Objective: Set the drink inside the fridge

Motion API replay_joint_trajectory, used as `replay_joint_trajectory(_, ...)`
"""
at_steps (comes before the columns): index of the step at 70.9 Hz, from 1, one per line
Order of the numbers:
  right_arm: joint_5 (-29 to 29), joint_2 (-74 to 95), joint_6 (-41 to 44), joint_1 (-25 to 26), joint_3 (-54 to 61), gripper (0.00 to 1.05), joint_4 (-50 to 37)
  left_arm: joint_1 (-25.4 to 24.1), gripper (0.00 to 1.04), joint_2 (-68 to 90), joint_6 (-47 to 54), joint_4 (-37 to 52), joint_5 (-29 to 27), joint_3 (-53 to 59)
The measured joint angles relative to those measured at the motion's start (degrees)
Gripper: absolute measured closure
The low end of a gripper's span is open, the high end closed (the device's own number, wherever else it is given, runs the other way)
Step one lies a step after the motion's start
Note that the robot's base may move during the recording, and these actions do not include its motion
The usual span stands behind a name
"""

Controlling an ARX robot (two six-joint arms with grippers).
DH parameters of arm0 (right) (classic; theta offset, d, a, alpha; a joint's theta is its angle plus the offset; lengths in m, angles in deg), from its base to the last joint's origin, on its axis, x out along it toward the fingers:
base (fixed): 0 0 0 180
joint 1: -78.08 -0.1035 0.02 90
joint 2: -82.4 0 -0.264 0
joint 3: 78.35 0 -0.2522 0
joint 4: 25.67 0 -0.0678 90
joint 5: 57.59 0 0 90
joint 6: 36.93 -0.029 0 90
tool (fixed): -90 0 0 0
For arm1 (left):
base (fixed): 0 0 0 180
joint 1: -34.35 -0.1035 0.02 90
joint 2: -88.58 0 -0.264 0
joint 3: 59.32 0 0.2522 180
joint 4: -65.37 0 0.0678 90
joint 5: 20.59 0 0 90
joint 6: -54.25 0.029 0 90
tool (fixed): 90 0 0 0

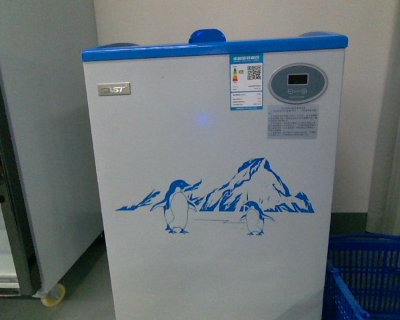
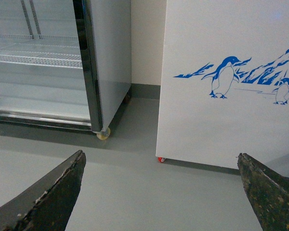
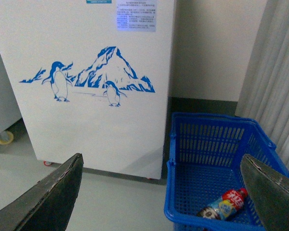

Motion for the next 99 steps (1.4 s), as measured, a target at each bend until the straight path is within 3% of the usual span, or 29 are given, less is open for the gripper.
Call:
replay_joint_trajectory(74, 0.0, 0.1, 0.0, 0.0, 0.0, 0.07, 0.0, 0.0, 0.08, 0.0, 0.0, 0.0, 0.0, 0.0)
replay_joint_trajectory(76, 3.6, 1.0, -1.2, -0.9, -0.3, 0.07, 1.5, 0.0, 0.08, 0.1, 0.0, 0.0, 0.1, 0.0)
replay_joint_trajectory(80, 21.5, 9.3, -7.7, -4.6, -4.0, 0.07, 11.4, 0.0, 0.08, 0.0, 0.0, 0.0, 0.0, 0.0)
replay_joint_trajectory(83, 25.1, 14.1, -9.3, -2.6, -4.7, 0.07, 12.0, 0.0, 0.08, 0.1, 0.0, 0.0, 0.1, 0.0)
replay_joint_trajectory(87, 23.7, 18.3, -10.1, 1.4, -5.2, 0.07, 11.0, 0.0, 0.08, 0.0, 0.0, 0.0, 0.0, 0.0)
replay_joint_trajectory(99, 6.9, 37.7, -8.8, 23.2, -10.6, 0.07, -0.3, 0.0, 0.08, 0.0, 0.0, 0.0, 0.0, 0.0)
